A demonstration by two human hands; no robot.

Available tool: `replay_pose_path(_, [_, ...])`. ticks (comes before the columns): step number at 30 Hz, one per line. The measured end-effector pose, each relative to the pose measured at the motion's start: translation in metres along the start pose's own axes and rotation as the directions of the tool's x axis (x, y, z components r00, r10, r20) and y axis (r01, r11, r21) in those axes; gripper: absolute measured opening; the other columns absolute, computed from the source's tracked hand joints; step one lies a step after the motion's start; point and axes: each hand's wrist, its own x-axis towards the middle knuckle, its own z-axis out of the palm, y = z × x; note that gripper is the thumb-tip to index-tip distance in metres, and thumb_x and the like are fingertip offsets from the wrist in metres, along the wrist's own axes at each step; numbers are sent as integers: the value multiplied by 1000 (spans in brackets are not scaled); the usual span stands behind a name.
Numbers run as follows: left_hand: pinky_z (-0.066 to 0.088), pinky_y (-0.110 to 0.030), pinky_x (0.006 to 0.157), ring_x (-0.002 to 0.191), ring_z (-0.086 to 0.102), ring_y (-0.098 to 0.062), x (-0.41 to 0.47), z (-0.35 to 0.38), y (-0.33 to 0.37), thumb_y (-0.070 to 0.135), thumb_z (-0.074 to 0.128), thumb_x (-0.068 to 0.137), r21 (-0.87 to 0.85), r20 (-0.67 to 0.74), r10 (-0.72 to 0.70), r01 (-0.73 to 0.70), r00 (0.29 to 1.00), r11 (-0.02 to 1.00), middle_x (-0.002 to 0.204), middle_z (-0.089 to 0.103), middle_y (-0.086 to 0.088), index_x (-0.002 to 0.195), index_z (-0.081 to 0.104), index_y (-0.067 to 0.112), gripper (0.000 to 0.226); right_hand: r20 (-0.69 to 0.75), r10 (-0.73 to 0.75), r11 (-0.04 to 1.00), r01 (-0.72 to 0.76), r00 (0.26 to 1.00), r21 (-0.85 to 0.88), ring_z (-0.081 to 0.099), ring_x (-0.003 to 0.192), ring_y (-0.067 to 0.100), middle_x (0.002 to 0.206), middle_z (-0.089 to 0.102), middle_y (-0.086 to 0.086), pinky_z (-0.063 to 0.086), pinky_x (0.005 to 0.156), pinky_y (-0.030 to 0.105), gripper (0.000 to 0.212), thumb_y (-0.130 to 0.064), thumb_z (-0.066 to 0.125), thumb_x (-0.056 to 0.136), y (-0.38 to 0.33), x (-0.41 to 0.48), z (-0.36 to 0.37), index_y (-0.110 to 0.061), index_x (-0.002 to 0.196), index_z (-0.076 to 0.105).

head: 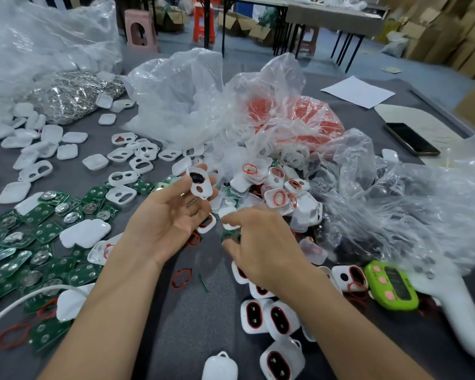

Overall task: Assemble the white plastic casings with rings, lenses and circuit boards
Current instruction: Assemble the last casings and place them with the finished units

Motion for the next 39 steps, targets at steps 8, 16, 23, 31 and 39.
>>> replay_pose_path(8, [55, -23, 75, 94, 69, -21, 4, 3, -6, 19, 62, 86, 50, 28, -8, 7, 1000, 999, 117, 72, -11, 117, 74, 12, 33, -48, 479, 868, -481, 877, -124, 70, 84, 17, 87, 77, -10, 59, 82, 34, 18, -19, 74, 82, 80, -29, -59, -36, 80, 79])
replay_pose_path(16, [58, -22, 69, 98, 69, -20, 2, 4, -12, 22, 65, 83, 97, 40, -15, 11, 999, 995, 116, 74, -9, 105, 82, 14, 29, -123, 402, 883, -419, 908, -210, 71, 89, 18, 95, 78, -9, 61, 82, 36, 22, -18, 75, 85, 93, -28, -51, -38, 92, 80])
replay_pose_path(23, [59, -23, 70, 101, 67, -22, 2, 5, -13, 21, 66, 81, 93, 33, -13, 10, 999, 996, 119, 72, -10, 111, 80, 13, 34, -121, 283, 948, -296, 952, -115, 70, 82, 16, 84, 77, -9, 58, 80, 29, 19, -12, 74, 81, 97, -24, -47, -29, 85, 82])
replay_pose_path(31, [59, -23, 71, 104, 67, -21, 5, 4, -13, 21, 67, 82, 100, 35, -22, 19, 999, 995, 129, 70, -10, 114, 79, 14, 35, -11, 304, 911, -295, 952, -288, 66, 76, 15, 77, 73, -7, 55, 71, 27, 4, -29, 79, 80, 93, -18, -56, -31, 82, 80])
replay_pose_path(39, [59, -28, 83, 105, 72, -19, 3, 7, -18, 21, 69, 85, 123, 183, -79, 57, 980, 991, 126, 72, -9, 120, 77, 16, 36, -167, 222, 974, -226, 961, 0, 68, 71, 13, 71, 70, -12, 55, 68, 33, 13, -22, 69, 89, 72, -22, -60, -28, 79, 71])
